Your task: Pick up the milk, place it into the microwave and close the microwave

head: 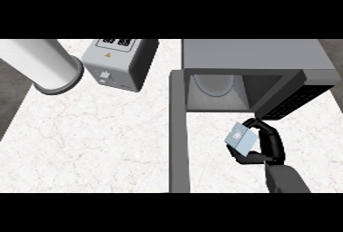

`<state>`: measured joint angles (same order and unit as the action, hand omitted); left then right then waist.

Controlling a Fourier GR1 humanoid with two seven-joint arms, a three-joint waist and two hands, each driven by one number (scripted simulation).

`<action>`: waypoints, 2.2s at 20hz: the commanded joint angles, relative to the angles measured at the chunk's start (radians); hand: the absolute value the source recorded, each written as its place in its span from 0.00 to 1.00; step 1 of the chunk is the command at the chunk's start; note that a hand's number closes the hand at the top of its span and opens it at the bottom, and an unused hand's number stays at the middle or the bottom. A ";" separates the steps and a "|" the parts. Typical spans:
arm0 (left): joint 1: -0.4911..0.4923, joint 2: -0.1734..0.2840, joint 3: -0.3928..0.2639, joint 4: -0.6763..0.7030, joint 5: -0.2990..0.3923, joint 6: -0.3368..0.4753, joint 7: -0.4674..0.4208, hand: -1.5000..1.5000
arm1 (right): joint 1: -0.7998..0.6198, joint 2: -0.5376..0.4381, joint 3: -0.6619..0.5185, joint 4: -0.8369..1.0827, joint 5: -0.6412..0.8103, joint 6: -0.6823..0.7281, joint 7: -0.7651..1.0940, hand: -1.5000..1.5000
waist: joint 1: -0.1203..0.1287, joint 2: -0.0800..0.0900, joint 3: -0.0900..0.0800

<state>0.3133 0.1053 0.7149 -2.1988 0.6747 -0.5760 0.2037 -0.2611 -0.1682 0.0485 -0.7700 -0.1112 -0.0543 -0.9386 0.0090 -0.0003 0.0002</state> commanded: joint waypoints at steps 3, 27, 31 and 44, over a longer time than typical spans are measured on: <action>-0.006 -0.018 0.003 -0.030 -0.011 0.037 0.037 0.00 | 0.069 -0.011 0.057 -0.259 0.024 0.023 0.133 1.00 | -0.010 -0.002 -0.001; -0.062 -0.003 0.032 0.095 -0.043 -0.045 0.003 0.00 | -0.585 0.063 -0.023 0.141 0.308 -0.342 0.524 1.00 | 0.020 0.009 0.000; -0.045 0.050 0.055 0.096 0.036 -0.060 0.028 0.00 | -0.671 0.077 -0.056 0.325 0.346 -0.457 0.464 1.00 | 0.049 0.017 0.001; -0.143 0.023 -0.001 0.149 -0.085 -0.060 -0.020 0.00 | -0.785 -0.030 -0.113 0.538 0.394 -0.663 0.337 1.00 | 0.080 0.047 0.002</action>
<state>0.1974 0.1368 0.7271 -2.0714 0.6321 -0.6290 0.2047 -1.0049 -0.1563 -0.0559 -0.2685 0.2617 -0.6405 -0.5847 0.0814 0.0417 0.0076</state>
